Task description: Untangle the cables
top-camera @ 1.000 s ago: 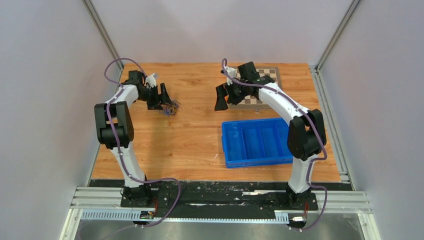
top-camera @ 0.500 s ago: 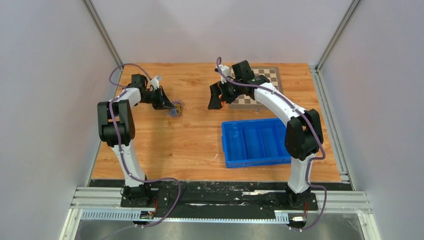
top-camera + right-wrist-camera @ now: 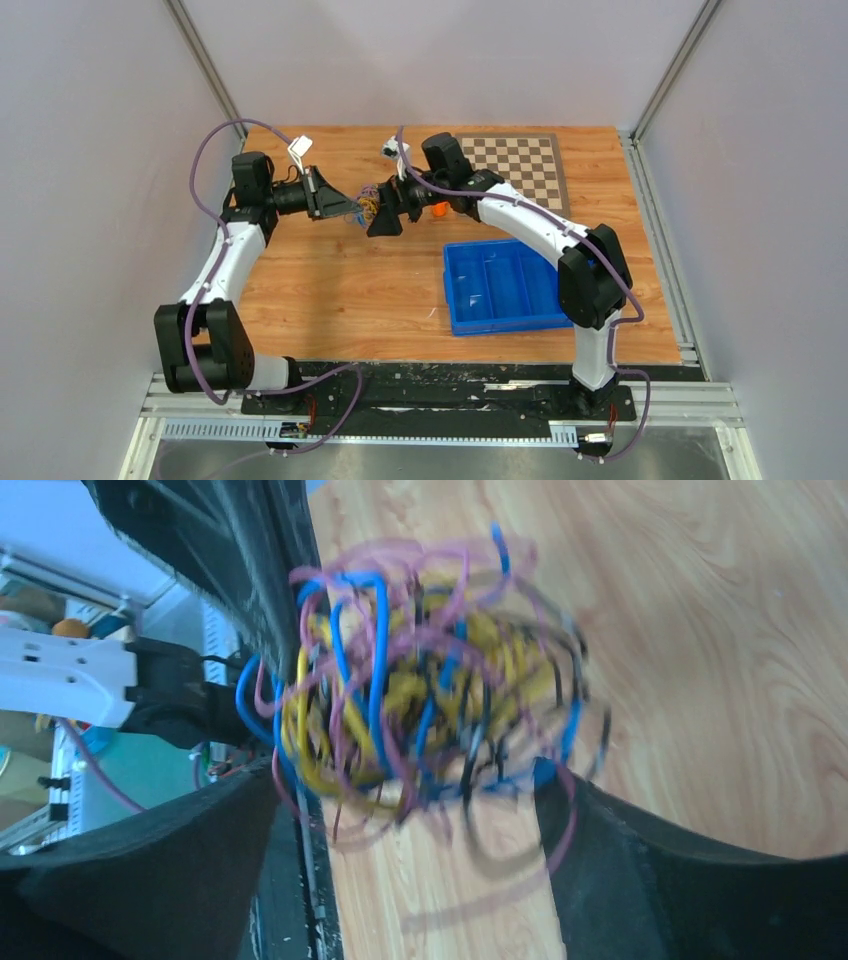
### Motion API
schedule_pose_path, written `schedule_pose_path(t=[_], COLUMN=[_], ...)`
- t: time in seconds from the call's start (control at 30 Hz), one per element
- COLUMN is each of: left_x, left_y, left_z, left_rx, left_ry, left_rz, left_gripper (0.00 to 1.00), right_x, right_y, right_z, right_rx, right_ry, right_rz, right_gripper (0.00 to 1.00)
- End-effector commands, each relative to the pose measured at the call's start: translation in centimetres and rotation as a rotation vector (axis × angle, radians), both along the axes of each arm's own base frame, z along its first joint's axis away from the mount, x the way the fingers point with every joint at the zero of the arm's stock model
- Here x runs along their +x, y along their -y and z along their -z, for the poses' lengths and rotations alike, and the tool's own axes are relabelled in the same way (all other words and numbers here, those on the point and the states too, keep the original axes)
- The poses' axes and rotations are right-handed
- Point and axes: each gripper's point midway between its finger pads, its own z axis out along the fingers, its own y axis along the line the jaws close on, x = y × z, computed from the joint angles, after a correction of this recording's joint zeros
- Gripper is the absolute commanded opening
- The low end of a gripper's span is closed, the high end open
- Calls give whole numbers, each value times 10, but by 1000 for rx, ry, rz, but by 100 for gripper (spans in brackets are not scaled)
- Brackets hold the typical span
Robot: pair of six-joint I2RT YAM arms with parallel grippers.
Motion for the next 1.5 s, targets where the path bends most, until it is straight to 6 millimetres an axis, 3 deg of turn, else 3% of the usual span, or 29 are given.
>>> schedule_pose_path(t=[0.0,0.17,0.2,0.37,0.53,0.73,0.87,0.93,1.03,1.1,1.17,1.2,1.23,1.3,1.37,1.43,1.47], left_x=[-31,-43,-45,-32,-21,-17,-12,-11,-16,-19,-22,-25,-25,-30,-32,-32,-33], left_y=[16,15,12,-17,-63,-108,-159,-178,-193,-190,-165,-143,-134,-110,-96,-90,-86], left_z=[-29,-43,-42,-53,-44,-48,-47,-35,3,30,47,50,48,39,24,8,-2], left_rx=[-91,-78,-65,66,301,480,670,745,842,854,765,665,628,511,434,400,381], left_ry=[28,72,72,132,129,164,147,105,-12,-83,-98,-92,-56,-6,38,98,145], left_rz=[107,104,95,-93,-344,-576,-796,-828,-788,-716,-564,-474,-422,-318,-257,-238,-225], left_gripper=[0,0,0,0,0,0,0,0,0,0,0,0,0,10,50,77,83], right_x=[-9,-10,-5,29,40,32,33,33,33,28,18,12,5,-6,-14,-20,-25], right_y=[-14,0,7,55,90,99,105,106,105,99,87,78,69,51,36,24,18], right_z=[-51,-48,-45,-11,6,8,12,10,0,-8,-16,-19,-22,-22,-20,-20,-19], right_rx=[155,143,131,29,-11,-26,-51,-51,-34,-5,30,47,56,56,50,52,52], right_ry=[40,66,70,85,52,62,76,84,99,91,65,56,54,72,94,106,109], right_rz=[-51,-37,-5,189,272,268,280,283,278,239,180,142,109,57,24,-7,-27], right_gripper=[86,9,1,0,0,0,0,0,0,0,0,0,0,0,0,0,0])
